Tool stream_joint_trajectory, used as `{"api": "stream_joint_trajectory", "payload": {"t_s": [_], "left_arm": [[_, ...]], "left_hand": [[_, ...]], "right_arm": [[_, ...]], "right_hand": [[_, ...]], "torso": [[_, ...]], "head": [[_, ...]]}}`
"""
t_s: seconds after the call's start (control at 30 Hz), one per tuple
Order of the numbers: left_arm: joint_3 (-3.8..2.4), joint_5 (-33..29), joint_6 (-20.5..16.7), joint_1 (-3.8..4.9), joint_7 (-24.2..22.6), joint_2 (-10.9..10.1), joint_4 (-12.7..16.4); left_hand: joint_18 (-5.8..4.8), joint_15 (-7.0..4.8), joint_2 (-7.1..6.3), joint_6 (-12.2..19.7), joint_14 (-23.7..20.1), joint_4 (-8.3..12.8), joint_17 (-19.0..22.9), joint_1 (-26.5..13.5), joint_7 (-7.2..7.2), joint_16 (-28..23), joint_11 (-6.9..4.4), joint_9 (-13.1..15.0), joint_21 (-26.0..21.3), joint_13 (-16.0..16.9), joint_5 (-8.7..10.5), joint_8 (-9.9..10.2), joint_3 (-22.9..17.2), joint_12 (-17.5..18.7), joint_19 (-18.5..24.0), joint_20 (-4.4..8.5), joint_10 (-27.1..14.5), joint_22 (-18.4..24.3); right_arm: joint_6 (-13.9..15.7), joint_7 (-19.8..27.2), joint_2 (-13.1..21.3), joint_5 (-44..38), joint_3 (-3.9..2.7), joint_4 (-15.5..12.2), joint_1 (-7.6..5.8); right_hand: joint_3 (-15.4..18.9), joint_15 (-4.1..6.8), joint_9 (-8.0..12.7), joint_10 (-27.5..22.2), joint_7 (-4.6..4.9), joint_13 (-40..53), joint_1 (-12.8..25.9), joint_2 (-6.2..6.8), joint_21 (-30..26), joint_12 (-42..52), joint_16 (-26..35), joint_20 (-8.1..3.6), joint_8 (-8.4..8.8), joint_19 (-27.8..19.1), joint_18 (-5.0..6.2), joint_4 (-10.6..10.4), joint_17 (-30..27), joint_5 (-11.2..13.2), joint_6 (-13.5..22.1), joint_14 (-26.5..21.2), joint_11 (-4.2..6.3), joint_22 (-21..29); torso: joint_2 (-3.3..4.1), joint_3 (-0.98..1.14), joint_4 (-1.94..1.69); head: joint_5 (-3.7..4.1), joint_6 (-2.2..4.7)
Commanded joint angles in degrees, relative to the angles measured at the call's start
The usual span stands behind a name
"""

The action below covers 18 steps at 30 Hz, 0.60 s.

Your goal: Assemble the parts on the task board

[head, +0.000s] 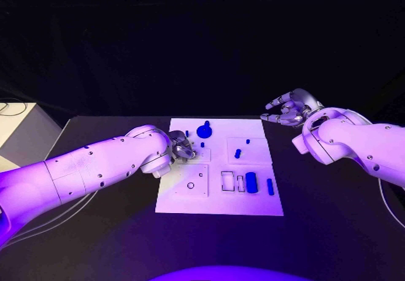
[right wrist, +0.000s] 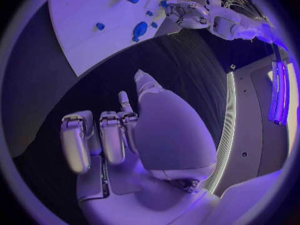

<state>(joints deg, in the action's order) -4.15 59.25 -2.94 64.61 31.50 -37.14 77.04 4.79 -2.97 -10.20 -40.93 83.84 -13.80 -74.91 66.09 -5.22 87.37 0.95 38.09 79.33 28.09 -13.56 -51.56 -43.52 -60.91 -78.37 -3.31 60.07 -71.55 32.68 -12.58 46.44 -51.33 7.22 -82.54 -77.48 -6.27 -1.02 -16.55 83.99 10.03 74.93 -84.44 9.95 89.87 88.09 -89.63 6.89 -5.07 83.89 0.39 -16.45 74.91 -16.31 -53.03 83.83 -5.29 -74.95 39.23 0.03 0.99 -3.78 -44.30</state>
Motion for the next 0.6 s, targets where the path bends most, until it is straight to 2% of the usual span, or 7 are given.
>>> {"api": "stream_joint_trajectory", "payload": {"t_s": [0.03, 0.13, 0.4, 0.47, 0.5, 0.6], "left_arm": [[-0.32, -2.77, 0.61, 0.0, -1.0, -0.02, 0.63], [-0.8, -2.99, 0.7, 0.01, -1.05, -0.26, 0.89], [-3.11, -4.35, 0.92, 0.04, -1.39, -1.0, 0.81], [-3.66, -4.86, 1.64, 0.06, -1.46, -1.14, 0.54], [-4.17, -5.52, 2.92, 0.08, -1.5, -1.24, 0.15], [-4.79, -7.19, 5.88, 0.16, -1.57, -1.38, -0.71]], "left_hand": [[-0.24, 0.41, 0.19, 0.0, 3.96, 11.73, -9.81, -0.6, -0.16, -0.35, -0.04, 0.01, -0.28, -0.1, -0.13, -0.24, -11.9, 0.08, 0.55, 0.08, -0.41, 0.19], [-0.19, 0.42, 0.25, -0.05, 3.93, 12.0, -9.75, -0.67, -0.17, -0.38, -0.03, -0.03, -0.38, -0.1, -0.11, -0.27, -12.09, 0.06, 0.7, 0.05, -0.41, 0.36], [0.04, 0.49, 0.68, -0.11, 3.73, 12.72, -9.4, -0.84, -0.25, -0.57, 0.06, -0.29, -0.95, -0.16, 0.19, -0.15, -12.73, 0.14, 1.53, -0.1, -0.71, 1.32], [0.13, 0.54, 0.86, -0.09, 3.62, 12.9, -9.2, -0.95, -0.28, -0.68, 0.11, -0.44, -1.16, -0.2, 0.36, -0.01, -12.86, 0.22, 1.85, -0.17, -0.89, 1.66], [0.27, 0.62, 1.16, 0.01, 3.4, 13.07, -8.82, -1.16, -0.33, -0.9, 0.18, -0.67, -1.5, -0.27, 0.58, 0.25, -12.92, 0.34, 2.34, -0.26, -1.16, 2.19], [0.46, 0.83, 1.95, 0.27, 2.85, 13.35, -7.86, -1.67, -0.53, -1.43, 0.36, -1.18, -1.99, -0.41, 0.87, 0.88, -12.89, 0.63, 3.13, -0.45, -1.73, 2.91]], "right_arm": [[-0.98, -0.06, 0.08, -0.25, -0.01, -0.07, 0.08], [-1.05, -0.11, 0.08, -0.25, -0.01, -0.04, 0.12], [-1.14, -0.18, 0.07, -0.25, -0.01, 0.07, 0.24], [-1.18, -0.2, 0.07, -0.25, -0.01, 0.09, 0.27], [-1.22, -0.21, 0.08, -0.25, 0.0, 0.11, 0.29], [-1.34, -0.12, 0.07, -0.23, 0.0, 0.13, 0.31]], "right_hand": [[-0.32, 0.06, -0.06, 4.06, 0.08, 13.24, 0.45, 0.06, 0.13, -0.14, 0.24, -0.04, -0.19, 6.11, -0.39, -0.01, 13.16, -0.39, 0.37, 5.71, 0.03, -15.05], [-0.34, 0.06, -0.06, 4.06, 0.07, 13.24, 0.44, 0.08, 0.13, -0.13, 0.25, -0.04, -0.2, 6.11, -0.39, 0.0, 13.13, -0.48, 0.37, 5.7, 0.03, -15.05], [-0.34, 0.06, -0.06, 4.06, 0.07, 13.24, 0.44, 0.08, 0.13, -0.13, 0.25, -0.04, -0.2, 6.11, -0.39, 0.0, 13.13, -0.48, 0.37, 5.7, 0.03, -15.05], [-0.34, 0.06, -0.06, 4.06, 0.07, 13.24, 0.44, 0.08, 0.13, -0.13, 0.25, -0.04, -0.2, 6.11, -0.39, 0.0, 13.13, -0.48, 0.37, 5.7, 0.03, -15.05], [-0.34, 0.06, -0.06, 4.06, 0.07, 13.24, 0.44, 0.08, 0.13, -0.13, 0.25, -0.04, -0.2, 6.11, -0.39, 0.0, 13.13, -0.48, 0.37, 5.7, 0.03, -15.05], [-0.36, 0.07, -0.07, 4.1, 0.07, 13.28, 0.42, 0.12, 0.13, -0.09, 0.24, -0.04, -0.21, 6.11, -0.39, 0.02, 13.17, -0.63, 0.37, 5.71, 0.04, -15.05]], "torso": [[-0.03, 0.04, -0.05], [-0.03, 0.04, -0.07], [0.0, 0.06, -0.02], [0.0, 0.06, 0.02], [0.01, 0.06, 0.03], [0.02, 0.04, 0.04]], "head": [[0.01, 0.09], [0.02, 0.17], [-0.09, 0.29], [-0.13, 0.32], [-0.09, 0.29], [0.01, 0.28]]}}
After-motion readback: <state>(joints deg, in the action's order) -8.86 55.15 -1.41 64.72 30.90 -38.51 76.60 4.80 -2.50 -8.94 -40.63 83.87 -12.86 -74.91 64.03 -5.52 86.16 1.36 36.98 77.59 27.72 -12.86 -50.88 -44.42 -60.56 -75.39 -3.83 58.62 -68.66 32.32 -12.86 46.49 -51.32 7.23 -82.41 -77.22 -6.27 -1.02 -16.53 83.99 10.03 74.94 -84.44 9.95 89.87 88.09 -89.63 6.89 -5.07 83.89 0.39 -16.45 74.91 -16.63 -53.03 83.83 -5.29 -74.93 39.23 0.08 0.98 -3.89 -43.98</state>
